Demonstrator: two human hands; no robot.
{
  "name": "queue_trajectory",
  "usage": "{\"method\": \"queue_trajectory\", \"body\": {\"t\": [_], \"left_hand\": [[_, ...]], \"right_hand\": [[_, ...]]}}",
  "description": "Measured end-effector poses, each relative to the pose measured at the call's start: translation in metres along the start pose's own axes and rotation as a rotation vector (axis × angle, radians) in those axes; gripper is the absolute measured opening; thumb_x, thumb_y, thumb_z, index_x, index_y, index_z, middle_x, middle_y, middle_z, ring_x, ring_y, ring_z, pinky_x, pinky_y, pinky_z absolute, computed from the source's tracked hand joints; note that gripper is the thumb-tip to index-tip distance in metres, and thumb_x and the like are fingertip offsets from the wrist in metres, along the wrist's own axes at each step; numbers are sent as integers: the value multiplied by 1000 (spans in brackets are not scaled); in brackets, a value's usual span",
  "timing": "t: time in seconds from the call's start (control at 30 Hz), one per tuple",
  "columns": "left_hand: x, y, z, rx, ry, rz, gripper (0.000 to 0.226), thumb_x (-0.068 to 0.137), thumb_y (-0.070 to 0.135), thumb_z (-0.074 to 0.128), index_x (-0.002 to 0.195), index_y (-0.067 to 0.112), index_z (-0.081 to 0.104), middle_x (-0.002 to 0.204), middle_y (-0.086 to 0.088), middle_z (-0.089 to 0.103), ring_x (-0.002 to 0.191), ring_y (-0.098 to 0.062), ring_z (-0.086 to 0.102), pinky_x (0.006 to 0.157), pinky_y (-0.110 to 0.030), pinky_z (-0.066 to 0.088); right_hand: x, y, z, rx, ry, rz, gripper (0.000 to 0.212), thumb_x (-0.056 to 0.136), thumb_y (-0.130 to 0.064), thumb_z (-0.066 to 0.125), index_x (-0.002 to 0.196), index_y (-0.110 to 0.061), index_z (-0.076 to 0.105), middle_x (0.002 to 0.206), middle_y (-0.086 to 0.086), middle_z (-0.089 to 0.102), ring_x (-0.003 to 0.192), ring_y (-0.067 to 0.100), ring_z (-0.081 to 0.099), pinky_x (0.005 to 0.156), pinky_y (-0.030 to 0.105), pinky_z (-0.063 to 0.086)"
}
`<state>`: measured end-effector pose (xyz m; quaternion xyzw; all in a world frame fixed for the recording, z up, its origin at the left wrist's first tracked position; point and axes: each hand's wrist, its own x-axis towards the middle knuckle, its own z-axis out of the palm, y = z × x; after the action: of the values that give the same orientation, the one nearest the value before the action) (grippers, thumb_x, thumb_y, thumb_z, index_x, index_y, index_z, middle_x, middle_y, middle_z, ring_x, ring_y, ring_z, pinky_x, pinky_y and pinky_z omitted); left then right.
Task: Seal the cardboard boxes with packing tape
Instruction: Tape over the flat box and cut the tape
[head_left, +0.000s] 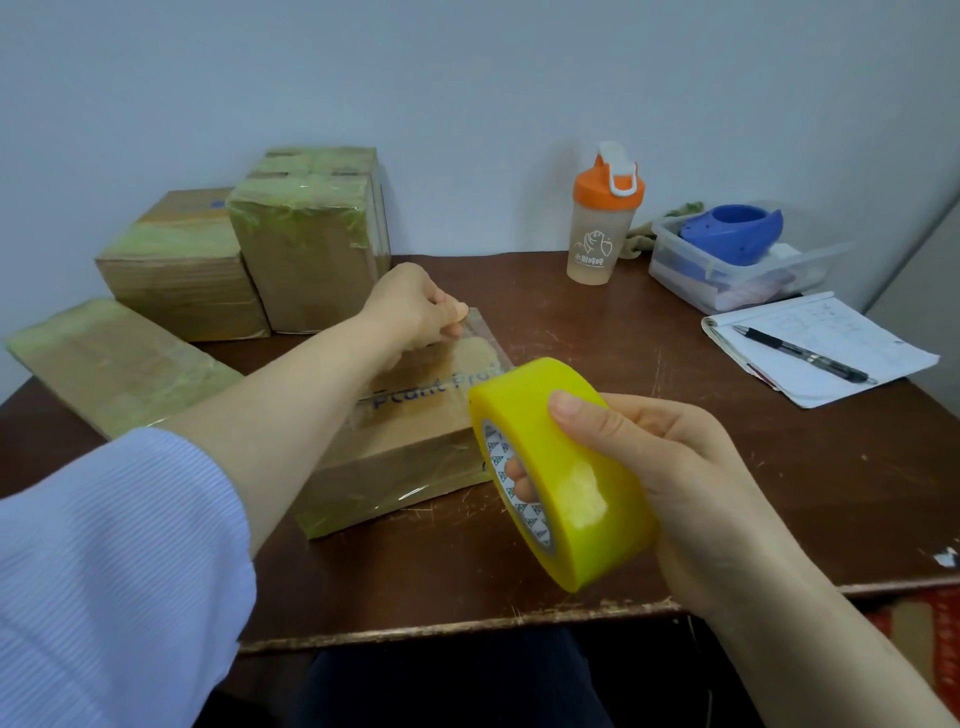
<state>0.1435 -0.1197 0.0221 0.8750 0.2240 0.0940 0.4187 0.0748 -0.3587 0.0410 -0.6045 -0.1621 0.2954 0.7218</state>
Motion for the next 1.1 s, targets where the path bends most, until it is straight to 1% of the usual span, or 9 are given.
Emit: {"method": "queue_trajectory", "body": {"t": [0.1,0.23,0.37,0.57,0.7,0.83,0.97,1.03,1.1], "left_hand": [[1,-1,2,17,7,7,24,90,22,64,71,8,70,83,-1,68,78,-17,62,76,-30,50],[2,-3,7,78,27,-12,18,89,23,65,77,10,72,71,7,61,62,-11,52,63,-26,43],[0,-2,9,75,25,-30,16,89,20,65,91,6,73,90,-3,65,84,-21,59,79,-33,49],[-2,2,9,117,-21,-84,18,90,20,64,94,5,71,79,-6,61,76,-22,54,71,-30,44],[1,5,6,138,-62,-172,32,87,24,66,108,0,64,102,-12,63,92,-29,60,82,-34,49],[0,5,4,180,-56,-190,11,87,16,61,90,7,56,77,-8,53,65,-20,49,58,-29,40],[-10,-4,14,246,164,143,26,89,16,62,114,12,66,116,-3,66,104,-21,59,90,-31,44],[-21,-4,19,314,172,337,20,92,25,57,100,14,73,107,0,69,101,-20,61,83,-29,43],[-23,-5,24,451,70,381,32,95,38,49,98,16,72,102,-1,70,93,-21,61,74,-30,43]], "right_hand": [[2,-1,0,-17,3,8,36,68,-34,69,82,-1,74,75,20,72,62,26,70,57,31,56],[3,-2,1,-45,7,29,36,67,-35,70,81,-2,74,74,19,72,61,25,70,55,30,56],[5,-3,0,-64,2,38,35,68,-36,69,79,-3,75,74,19,72,62,26,71,56,31,57],[4,1,-1,-60,4,48,35,66,-36,70,82,-5,75,75,19,72,63,26,71,57,31,57],[1,4,-2,-34,8,35,36,65,-35,70,81,-3,75,75,20,72,62,27,71,55,29,55],[0,7,-2,-11,26,29,35,64,-34,72,83,-4,75,74,20,72,62,27,71,54,29,55],[0,8,-3,2,22,14,31,66,-31,77,83,-4,75,74,21,72,62,27,70,55,29,55],[0,9,-4,8,20,13,32,67,-31,75,83,-4,75,74,21,72,62,27,70,55,29,55],[1,10,-4,3,17,11,29,70,-30,78,84,-5,75,74,20,72,62,27,70,55,29,55]]}}
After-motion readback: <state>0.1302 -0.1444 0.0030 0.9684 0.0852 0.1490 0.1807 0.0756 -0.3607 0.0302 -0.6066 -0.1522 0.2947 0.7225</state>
